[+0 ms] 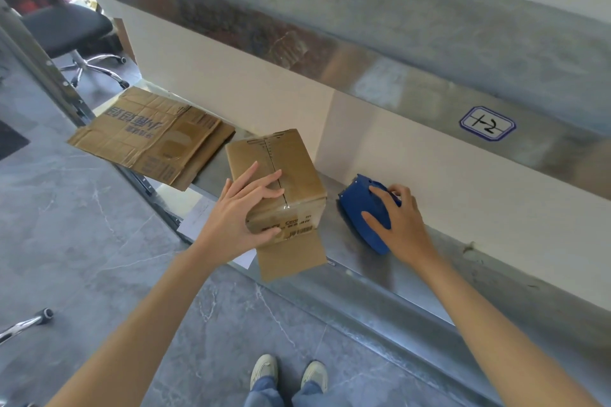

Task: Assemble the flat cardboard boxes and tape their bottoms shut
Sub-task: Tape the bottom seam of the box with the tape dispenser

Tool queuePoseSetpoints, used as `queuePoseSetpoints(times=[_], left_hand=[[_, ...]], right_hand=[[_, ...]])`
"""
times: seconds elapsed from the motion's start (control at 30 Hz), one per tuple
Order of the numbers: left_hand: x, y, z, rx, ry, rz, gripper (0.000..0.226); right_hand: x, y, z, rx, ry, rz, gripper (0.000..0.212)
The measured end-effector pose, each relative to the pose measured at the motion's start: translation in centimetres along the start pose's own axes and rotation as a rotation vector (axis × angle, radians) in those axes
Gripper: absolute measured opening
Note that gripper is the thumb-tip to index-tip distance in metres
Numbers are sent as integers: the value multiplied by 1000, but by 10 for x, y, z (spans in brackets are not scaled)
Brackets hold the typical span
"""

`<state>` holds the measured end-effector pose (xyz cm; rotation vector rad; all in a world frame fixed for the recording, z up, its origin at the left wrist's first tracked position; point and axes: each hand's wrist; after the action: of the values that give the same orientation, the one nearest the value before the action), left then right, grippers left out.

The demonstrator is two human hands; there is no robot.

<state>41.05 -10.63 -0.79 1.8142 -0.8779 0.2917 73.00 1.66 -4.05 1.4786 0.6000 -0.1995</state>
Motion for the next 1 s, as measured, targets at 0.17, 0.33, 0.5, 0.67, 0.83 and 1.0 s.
queuePoseSetpoints(times=[0.17, 0.33, 0.5, 0.67, 0.83, 1.0], left_hand=[[7, -5, 3, 116, 2, 15, 48], [7, -3, 0, 153, 14, -12, 41], [4, 2, 2, 122, 5, -23, 44], [1, 4, 2, 70, -12, -40, 46], [10, 5, 0, 109, 32, 2, 36], [13, 0, 0, 173, 78, 3, 33]], right_hand=[[-47, 12, -5, -32, 138, -191, 73], [-106, 6, -11, -215, 365, -157, 83], [-123, -8, -20, -221, 397, -203, 71], [-118, -15, -24, -174, 410, -253, 65], [-117, -16, -26, -162, 399, -245, 54], [-121, -22, -22, -114, 363, -259, 39]])
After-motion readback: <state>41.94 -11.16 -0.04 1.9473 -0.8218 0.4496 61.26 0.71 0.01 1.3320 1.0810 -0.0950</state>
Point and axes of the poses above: each hand's wrist, its own z-axis away from the middle knuckle, its own y-axis out of the back of the hand, x = y × z, and after that the axes turned 12 degrees about -y, right-handed
